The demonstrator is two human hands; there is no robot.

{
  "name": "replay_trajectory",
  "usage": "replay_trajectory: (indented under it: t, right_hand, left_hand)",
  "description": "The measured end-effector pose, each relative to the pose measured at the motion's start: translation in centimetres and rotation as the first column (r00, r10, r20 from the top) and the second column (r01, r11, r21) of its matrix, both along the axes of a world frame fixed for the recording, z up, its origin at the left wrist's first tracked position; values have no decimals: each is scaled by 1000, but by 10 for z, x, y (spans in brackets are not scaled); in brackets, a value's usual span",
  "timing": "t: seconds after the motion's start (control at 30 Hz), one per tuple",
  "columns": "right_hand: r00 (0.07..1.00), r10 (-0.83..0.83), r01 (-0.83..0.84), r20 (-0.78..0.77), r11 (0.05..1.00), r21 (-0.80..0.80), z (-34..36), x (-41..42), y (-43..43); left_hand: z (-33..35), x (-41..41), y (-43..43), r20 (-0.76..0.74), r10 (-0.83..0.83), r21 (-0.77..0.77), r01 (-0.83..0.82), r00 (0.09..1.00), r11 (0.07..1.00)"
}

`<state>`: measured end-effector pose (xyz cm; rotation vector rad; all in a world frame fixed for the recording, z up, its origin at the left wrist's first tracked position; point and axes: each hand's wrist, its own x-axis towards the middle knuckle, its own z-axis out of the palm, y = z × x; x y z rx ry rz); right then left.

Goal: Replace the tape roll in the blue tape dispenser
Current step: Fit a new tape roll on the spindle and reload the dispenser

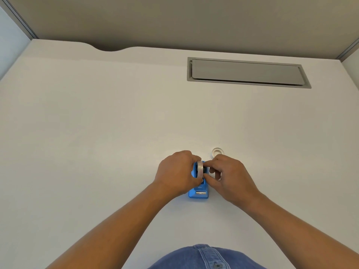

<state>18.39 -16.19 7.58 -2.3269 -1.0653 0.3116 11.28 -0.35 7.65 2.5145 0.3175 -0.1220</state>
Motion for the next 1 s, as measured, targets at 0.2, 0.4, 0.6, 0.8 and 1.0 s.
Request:
replay_trajectory:
  t: [0.2,0.4,0.6,0.8,1.0]
  right_hand:
    - [1000,-13,12,-14,999,-38,4,0,2]
    - [997,-48,44,-59,997,-68,7,0,5]
    - [999,10,-17,-33,978,-206,12,3,13]
    - [996,76,-61,38,949,-309,10,2,12]
    - [998,-50,39,-45,973,-226,13,1,6]
  left_hand:
    - [0,2,0,-16,-2,16,2,1000,1000]
    - [-1,2,1,-32,6,7,-6,999,1000]
    - [-7,-1,1,-63,-16,16,17,998,1000]
    - [-13,-3,4,-115,1,10,1,993,1000]
    - [-16,-9,2,-78,23,-27,-25,997,999]
